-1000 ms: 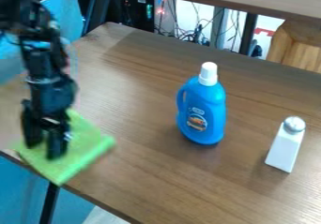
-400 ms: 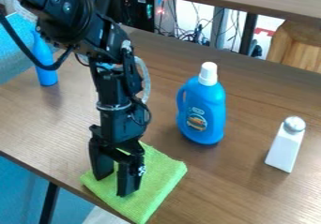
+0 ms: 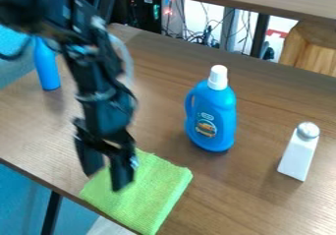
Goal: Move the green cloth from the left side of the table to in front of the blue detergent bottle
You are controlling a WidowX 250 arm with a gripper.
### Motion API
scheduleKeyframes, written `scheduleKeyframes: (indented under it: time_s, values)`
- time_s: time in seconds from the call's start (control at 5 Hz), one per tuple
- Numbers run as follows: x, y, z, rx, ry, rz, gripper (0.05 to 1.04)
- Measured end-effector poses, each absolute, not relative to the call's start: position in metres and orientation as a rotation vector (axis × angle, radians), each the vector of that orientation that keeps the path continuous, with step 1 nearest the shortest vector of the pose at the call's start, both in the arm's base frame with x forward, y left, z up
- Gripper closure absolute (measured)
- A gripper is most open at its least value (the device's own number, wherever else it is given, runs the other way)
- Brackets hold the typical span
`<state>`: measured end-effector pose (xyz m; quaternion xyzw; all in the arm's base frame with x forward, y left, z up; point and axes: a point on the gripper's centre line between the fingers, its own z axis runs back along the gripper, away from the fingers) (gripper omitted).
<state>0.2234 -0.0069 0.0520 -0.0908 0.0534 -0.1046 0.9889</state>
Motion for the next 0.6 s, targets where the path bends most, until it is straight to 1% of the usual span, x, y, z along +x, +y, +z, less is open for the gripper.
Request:
scheduleKeyframes:
  time_s: [0.2, 0.4, 0.6]
  values:
    - [0.219, 0.019, 0.084, -0.151, 0.025, -0.159, 0.082]
    - [0.213, 0.040, 0.103, -0.078, 0.007, -0.156, 0.082]
    - [0.210, 0.063, 0.114, -0.036, 0.012, -0.148, 0.082]
